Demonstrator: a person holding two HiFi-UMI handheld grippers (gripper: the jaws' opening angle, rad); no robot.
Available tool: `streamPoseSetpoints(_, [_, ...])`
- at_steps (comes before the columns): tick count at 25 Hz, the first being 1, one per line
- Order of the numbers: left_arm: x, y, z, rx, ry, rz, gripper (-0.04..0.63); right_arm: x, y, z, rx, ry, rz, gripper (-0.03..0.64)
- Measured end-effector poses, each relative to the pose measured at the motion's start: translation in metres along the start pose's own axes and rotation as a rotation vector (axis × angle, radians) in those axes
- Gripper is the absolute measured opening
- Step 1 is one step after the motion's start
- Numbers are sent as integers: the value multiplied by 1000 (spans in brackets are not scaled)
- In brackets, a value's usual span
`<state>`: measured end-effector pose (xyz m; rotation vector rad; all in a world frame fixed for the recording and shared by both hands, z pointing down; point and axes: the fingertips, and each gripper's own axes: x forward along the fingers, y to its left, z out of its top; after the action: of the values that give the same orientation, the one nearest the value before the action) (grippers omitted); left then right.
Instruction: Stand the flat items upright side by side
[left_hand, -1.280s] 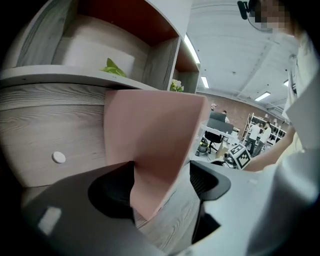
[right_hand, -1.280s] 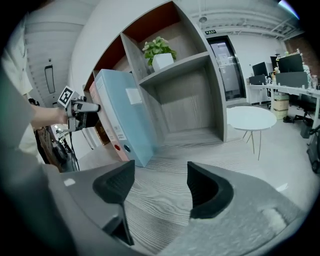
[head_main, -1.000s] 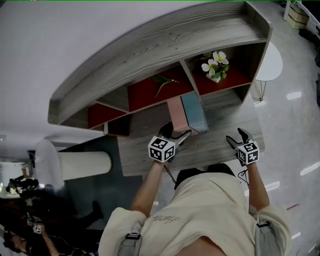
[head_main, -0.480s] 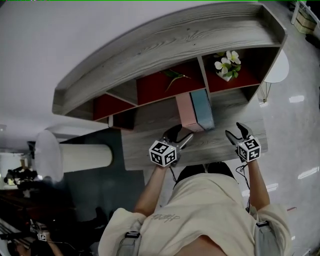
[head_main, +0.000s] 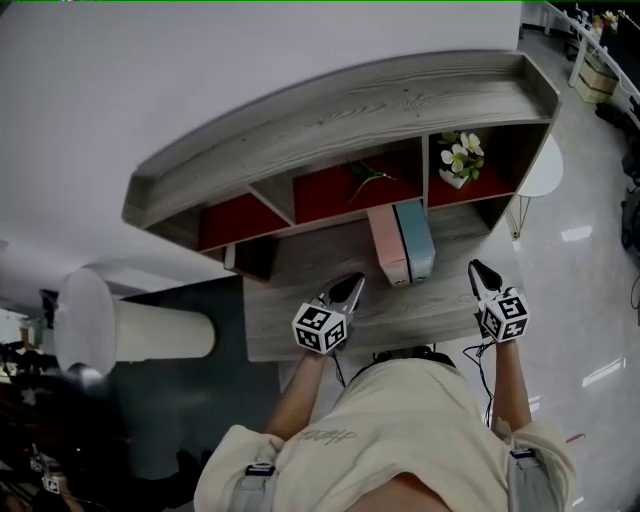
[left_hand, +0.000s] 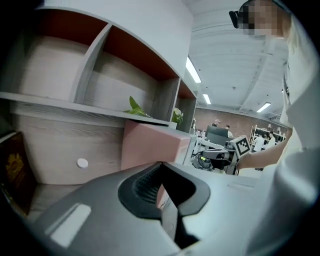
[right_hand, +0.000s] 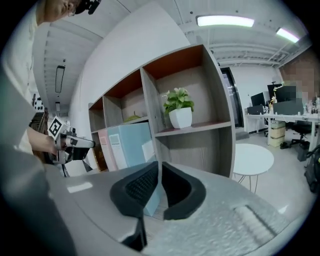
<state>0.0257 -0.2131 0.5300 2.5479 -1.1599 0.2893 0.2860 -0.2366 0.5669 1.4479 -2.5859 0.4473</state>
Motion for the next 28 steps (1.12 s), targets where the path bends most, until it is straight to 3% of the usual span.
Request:
streamPoseSetpoints(1, [-3, 1, 4, 13, -7, 0, 14, -1, 1, 6, -4, -11, -18, 6])
streamPoseSetpoints(4, [-10, -1, 14, 50, -18, 5, 14, -4, 11, 24, -40, -16, -41, 2])
streamPoseSetpoints(8, [-16, 2, 34, 76, -37, 50, 14, -4, 37, 57, -138, -27, 2, 2])
streamPoseSetpoints(12, [-17, -2, 66, 102, -79, 67, 14, -3, 56, 100, -152, -81, 26, 2])
streamPoseSetpoints(19, [-23, 4, 114, 42, -185, 90, 14, 5, 79, 161, -158, -148, 63, 2])
streamPoseSetpoints(22, [-30, 14, 132, 39, -228, 134, 13, 4, 87, 183, -175, -182, 75, 2])
streamPoseSetpoints(28, [-56, 30, 164, 171, -269, 287, 13, -1, 109, 223, -273, -257, 80, 2])
